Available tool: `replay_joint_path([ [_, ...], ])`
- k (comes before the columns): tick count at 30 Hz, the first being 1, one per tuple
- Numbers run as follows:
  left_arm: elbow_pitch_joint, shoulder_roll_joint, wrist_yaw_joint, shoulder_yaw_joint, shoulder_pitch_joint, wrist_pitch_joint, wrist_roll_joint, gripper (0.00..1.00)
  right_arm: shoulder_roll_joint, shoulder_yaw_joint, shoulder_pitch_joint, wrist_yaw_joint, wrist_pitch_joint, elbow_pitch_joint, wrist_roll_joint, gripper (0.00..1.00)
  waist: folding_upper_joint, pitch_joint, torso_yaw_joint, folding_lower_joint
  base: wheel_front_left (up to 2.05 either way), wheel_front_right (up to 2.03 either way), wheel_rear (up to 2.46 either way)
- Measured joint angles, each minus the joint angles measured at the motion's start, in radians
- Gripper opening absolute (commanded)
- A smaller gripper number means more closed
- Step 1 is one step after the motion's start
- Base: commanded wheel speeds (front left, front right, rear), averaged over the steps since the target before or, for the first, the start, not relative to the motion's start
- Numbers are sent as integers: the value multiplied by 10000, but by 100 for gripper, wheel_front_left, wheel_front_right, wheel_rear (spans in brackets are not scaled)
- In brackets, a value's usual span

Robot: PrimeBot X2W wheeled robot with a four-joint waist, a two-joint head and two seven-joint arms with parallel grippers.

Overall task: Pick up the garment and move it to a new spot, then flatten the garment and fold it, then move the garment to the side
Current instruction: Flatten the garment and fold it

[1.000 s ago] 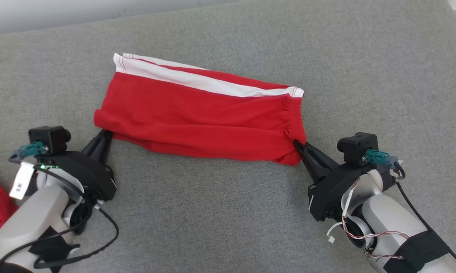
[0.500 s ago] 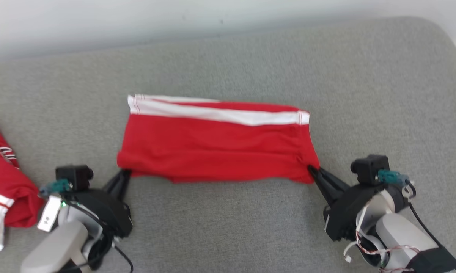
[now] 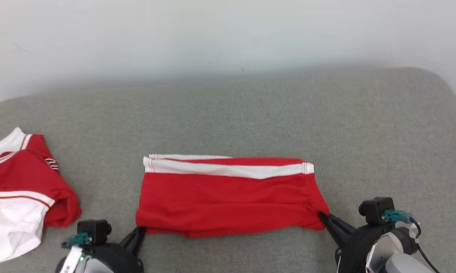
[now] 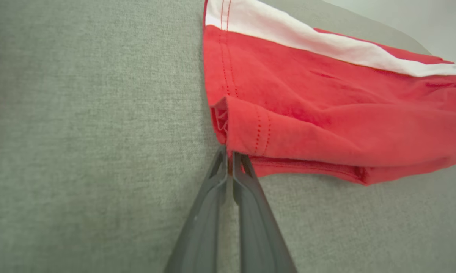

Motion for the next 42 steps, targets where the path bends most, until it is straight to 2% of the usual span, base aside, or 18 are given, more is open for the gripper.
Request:
replay_joint_path([
  [15,-625,29,29,2,744,-77,33,0,-268,163,362,82,466,261,174,0,0,-693,734,1,0,0,0],
  [26,-794,10,151,81,1059,-79,15,0,-196,341,406,115,838,462,219,0,0,-680,759,2,0,0,0],
  [27,-798,10,190,88,1059,-79,15,13,-194,336,403,113,880,500,219,0,-1,-673,750,2,0,0,0],
  [28,-798,15,194,107,1059,-79,15,69,-182,341,395,113,895,537,219,47,0,-668,738,2,0,0,0],
  [29,-798,31,249,151,1063,-79,15,100,-163,359,374,113,945,560,219,89,0,-665,714,3,0,0,0],
  [30,-798,36,291,213,1065,-79,15,100,-142,324,374,115,940,558,244,100,0,-662,688,2,0,0,0],
  [36,-884,67,443,265,1087,-81,75,100,-119,178,423,113,917,529,522,100,1,-686,613,3,0,0,0],
  [42,-1225,460,754,468,1636,-81,196,100,-138,-92,848,117,600,-290,857,100,1,-907,576,2,0,0,0],
])
